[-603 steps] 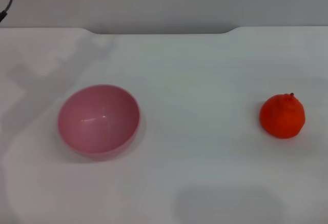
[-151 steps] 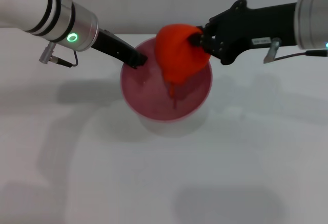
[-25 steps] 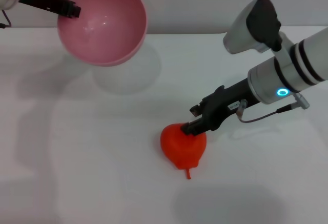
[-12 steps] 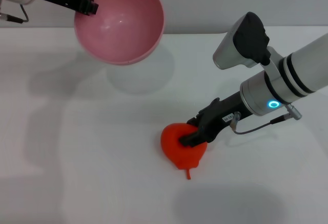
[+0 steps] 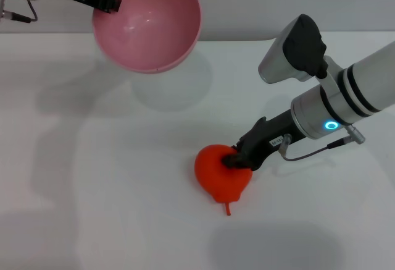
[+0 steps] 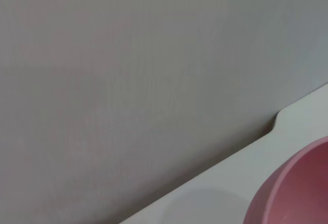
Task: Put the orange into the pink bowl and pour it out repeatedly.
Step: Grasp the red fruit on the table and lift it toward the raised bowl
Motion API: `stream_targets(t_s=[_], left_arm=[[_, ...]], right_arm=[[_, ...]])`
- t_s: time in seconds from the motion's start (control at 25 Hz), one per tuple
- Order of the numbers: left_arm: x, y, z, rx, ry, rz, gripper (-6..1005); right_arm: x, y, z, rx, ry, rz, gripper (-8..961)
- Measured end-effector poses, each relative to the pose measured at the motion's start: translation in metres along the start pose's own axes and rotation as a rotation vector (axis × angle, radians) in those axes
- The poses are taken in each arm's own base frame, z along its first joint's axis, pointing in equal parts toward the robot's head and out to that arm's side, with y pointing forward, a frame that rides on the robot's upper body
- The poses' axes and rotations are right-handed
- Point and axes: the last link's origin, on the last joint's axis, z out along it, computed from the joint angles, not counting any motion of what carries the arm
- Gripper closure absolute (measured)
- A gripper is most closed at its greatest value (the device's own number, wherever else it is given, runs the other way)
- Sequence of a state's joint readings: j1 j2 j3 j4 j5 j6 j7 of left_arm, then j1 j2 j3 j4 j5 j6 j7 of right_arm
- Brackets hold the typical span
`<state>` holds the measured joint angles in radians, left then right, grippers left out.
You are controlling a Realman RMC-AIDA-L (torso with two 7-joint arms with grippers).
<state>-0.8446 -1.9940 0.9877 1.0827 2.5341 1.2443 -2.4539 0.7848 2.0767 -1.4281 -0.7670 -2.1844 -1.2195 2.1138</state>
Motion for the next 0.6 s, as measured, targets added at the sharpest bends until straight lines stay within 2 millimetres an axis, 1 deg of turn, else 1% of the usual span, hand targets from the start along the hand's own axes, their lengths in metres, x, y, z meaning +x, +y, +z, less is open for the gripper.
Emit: stream_targets(t_s=[0.12,0.2,0.28,0.36,0.4,0.44,0.52,0.6], left_arm=[[0.000,-0.001,0.001,0.003,0.003,-0.003,960],[-0.001,-0.001,0.001,0.005,0.003,-0.006,960],[-0.002,-0.002,0.001,0.006,0.002,-0.010,960],[-0.003,-0.003,0.000,0.007,0.001,-0.013,960],[-0.004,-0.003,0.000,0.009,0.000,-0.013,960],[-0.004,-0.004,0.000,0.010,0.000,-0.014,960],[-0.004,-0.004,0.000,0.011,-0.001,-0.014,960],[-0.005,-0.004,0.000,0.010,-0.002,-0.014,960]], right_arm=[[0.001,-0.001,-0.001,0.004,-0.006,0.005,759],[0.003,-0.004,-0.006,0.015,-0.027,0.027,823],[0.007,-0.011,-0.014,0.039,-0.056,0.058,833],[0.015,-0.023,-0.031,0.100,-0.102,0.111,843],[0.020,-0.031,-0.044,0.148,-0.128,0.140,848],[0.023,-0.036,-0.054,0.180,-0.148,0.158,852],[0.032,-0.046,-0.081,0.272,-0.203,0.198,862],[0.037,-0.050,-0.105,0.346,-0.254,0.211,872]])
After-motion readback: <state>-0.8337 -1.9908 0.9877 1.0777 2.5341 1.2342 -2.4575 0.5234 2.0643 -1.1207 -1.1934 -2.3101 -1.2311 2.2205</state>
